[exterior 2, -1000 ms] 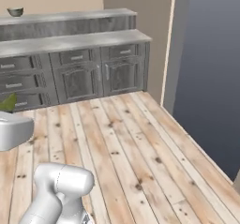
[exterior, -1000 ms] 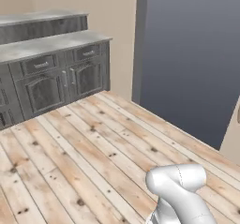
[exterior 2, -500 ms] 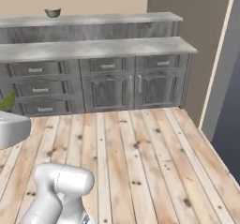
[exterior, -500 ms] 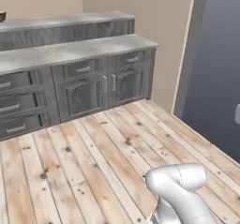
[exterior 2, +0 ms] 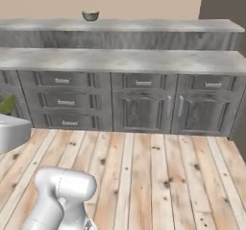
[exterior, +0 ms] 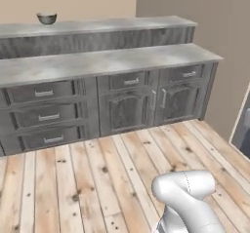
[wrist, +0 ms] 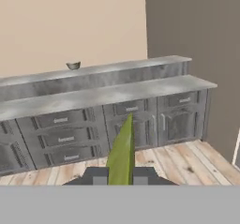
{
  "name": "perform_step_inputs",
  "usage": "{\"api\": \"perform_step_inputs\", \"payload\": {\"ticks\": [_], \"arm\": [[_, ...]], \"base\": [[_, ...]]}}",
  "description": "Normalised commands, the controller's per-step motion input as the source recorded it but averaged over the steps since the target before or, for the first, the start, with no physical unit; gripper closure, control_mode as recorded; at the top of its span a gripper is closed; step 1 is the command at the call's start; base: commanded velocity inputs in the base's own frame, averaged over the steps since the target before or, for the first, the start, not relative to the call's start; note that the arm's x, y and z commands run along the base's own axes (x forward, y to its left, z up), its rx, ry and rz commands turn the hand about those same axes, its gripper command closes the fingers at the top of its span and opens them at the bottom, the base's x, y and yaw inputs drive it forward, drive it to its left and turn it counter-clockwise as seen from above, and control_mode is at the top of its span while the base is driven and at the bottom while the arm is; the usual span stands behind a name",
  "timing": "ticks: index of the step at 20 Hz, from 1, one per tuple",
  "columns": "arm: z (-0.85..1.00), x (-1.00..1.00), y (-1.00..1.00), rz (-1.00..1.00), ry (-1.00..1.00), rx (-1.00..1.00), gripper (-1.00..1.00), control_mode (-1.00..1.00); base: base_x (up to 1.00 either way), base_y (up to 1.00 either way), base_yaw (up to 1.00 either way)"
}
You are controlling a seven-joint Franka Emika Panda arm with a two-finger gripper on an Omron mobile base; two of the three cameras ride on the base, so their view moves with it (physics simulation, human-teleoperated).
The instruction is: There is a bowl on the dining counter. Grab a lemon wedge from the fridge and place it in the bowl. Then get the liquor bottle and glass cup from the cabinet and place them next to the bowl.
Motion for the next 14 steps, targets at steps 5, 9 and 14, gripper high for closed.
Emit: {"api": "perform_step_inputs", "payload": {"ticks": [5,9,14], "arm": [[0.00,0.00,0.00,0.00,0.00,0.00,1.00,1.00],[0.00,0.00,0.00,0.00,0.00,0.00,1.00,1.00],[0.00,0.00,0.00,0.00,0.00,0.00,1.00,1.00]], "base": [[1.00,0.09,0.34],[0.91,0.53,0.25],[0.80,0.76,0.21]]}}
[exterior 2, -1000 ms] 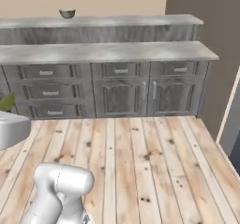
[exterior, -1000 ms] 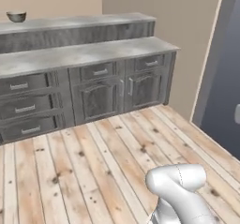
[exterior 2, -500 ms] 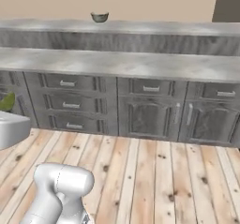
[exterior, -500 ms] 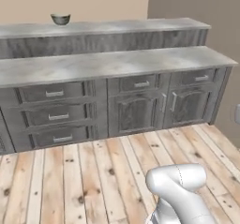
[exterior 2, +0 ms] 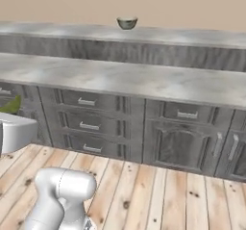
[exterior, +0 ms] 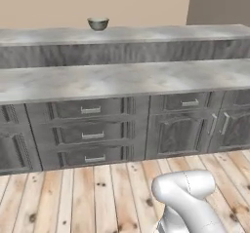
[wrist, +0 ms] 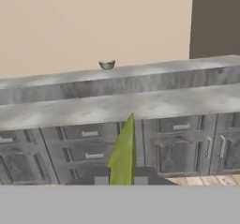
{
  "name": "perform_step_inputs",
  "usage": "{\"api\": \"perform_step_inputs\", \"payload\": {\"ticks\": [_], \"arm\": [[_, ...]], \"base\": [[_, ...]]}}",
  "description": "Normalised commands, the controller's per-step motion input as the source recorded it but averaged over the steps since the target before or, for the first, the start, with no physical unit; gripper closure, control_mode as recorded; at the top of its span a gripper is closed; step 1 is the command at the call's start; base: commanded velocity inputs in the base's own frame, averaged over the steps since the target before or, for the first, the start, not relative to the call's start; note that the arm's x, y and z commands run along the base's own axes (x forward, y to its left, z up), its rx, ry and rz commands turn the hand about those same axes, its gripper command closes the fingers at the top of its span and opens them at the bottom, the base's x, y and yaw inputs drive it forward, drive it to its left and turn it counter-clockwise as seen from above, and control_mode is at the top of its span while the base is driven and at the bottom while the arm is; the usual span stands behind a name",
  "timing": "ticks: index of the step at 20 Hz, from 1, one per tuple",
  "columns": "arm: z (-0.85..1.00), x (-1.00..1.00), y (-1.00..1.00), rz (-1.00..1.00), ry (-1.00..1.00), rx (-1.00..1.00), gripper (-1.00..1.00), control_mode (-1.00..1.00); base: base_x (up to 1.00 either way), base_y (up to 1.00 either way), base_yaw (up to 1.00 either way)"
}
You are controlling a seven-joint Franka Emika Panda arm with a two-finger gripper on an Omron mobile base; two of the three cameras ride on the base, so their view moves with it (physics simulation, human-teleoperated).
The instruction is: There is a bowl on the dining counter. Grab a lemon wedge from the fridge and place it in the bowl. Then get the liquor bottle and glass cup from the cabinet and place them next to the bowl.
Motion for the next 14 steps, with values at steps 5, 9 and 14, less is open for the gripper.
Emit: {"api": "perform_step_inputs", "payload": {"ticks": [5,9,14], "arm": [[0.00,0.00,0.00,0.00,0.00,0.00,1.00,1.00],[0.00,0.00,0.00,0.00,0.00,0.00,1.00,1.00],[0.00,0.00,0.00,0.00,0.00,0.00,1.00,1.00]], "base": [[0.72,0.88,0.19],[0.66,0.96,0.18],[0.56,1.00,0.15]]}}
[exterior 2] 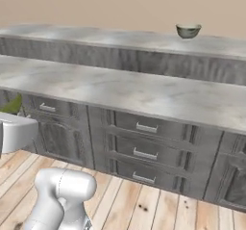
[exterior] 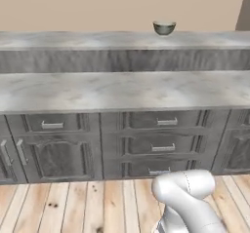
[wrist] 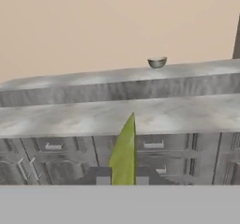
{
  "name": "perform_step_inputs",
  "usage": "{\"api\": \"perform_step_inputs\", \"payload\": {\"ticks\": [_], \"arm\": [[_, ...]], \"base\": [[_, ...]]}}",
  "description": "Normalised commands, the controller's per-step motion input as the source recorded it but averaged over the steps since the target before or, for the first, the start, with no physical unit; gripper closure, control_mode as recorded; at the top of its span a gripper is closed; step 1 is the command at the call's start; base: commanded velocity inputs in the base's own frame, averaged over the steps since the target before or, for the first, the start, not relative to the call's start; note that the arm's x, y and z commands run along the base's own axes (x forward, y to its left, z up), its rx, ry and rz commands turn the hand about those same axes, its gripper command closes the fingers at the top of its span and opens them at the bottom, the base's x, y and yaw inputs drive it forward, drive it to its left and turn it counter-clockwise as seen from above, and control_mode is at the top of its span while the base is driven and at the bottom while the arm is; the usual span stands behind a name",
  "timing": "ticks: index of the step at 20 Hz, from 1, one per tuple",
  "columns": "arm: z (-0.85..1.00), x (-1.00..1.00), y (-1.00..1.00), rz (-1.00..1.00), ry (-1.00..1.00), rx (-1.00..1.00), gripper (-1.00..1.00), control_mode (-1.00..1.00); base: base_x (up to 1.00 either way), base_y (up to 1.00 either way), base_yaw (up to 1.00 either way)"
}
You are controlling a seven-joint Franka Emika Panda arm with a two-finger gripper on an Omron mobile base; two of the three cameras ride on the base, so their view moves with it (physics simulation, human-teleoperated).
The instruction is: There is a bowl on the dining counter. Grab a lemon wedge from the fridge and place it in the bowl. Then get the liquor bottle and glass cup from the cabinet and place them next to the bowl.
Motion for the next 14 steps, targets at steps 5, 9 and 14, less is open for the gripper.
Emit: {"api": "perform_step_inputs", "payload": {"ticks": [5,9,14], "arm": [[0.00,0.00,0.00,0.00,0.00,0.00,1.00,1.00],[0.00,0.00,0.00,0.00,0.00,0.00,1.00,1.00],[0.00,0.00,0.00,0.00,0.00,0.00,1.00,1.00]], "base": [[0.50,1.00,0.14],[0.45,1.00,0.14],[0.44,1.00,0.14]]}}
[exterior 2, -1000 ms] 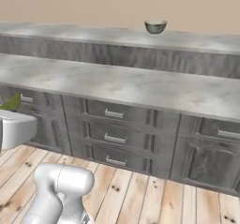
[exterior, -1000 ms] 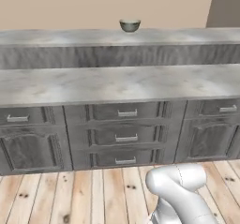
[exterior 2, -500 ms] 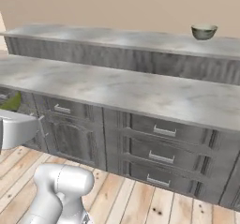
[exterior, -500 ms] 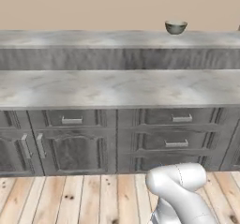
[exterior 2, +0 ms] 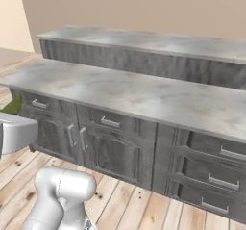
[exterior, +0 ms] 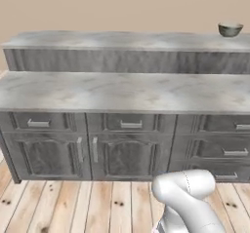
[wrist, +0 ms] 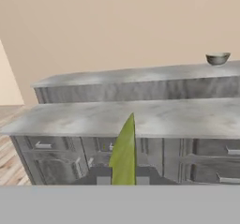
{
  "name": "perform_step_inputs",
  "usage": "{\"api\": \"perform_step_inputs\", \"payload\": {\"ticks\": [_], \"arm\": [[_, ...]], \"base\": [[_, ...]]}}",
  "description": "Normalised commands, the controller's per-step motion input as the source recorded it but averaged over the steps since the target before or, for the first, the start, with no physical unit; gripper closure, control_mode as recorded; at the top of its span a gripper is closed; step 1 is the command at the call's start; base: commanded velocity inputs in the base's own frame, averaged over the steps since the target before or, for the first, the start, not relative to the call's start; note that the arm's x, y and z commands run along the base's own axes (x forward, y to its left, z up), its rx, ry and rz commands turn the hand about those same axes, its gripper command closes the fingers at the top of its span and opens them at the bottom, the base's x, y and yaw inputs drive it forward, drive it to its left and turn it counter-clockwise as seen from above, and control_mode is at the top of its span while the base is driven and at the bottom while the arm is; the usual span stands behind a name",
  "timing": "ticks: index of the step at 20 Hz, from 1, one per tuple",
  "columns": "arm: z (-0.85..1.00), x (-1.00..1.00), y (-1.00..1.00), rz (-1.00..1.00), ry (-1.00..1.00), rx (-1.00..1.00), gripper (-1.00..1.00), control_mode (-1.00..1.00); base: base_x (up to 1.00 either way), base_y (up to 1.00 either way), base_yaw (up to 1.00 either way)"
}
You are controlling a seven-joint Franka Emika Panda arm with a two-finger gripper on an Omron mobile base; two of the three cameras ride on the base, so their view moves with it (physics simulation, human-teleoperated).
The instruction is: There is a bowl on the dining counter. Grab a lemon wedge from the fridge and place it in the bowl. Then get the liquor bottle and glass cup from the cabinet and place them next to the bowl.
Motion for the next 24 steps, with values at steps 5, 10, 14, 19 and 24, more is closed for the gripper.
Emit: {"api": "perform_step_inputs", "payload": {"ticks": [5,10,14,19,24], "arm": [[0.00,0.00,0.00,0.00,0.00,0.00,1.00,1.00],[0.00,0.00,0.00,0.00,0.00,0.00,1.00,1.00],[0.00,0.00,0.00,0.00,0.00,0.00,1.00,1.00],[0.00,0.00,0.00,0.00,0.00,0.00,1.00,1.00],[0.00,0.00,0.00,0.00,0.00,0.00,1.00,1.00]], "base": [[0.47,1.00,0.12],[0.51,1.00,0.10],[0.69,1.00,0.02],[0.94,1.00,-0.01],[0.97,1.00,-0.08]]}}
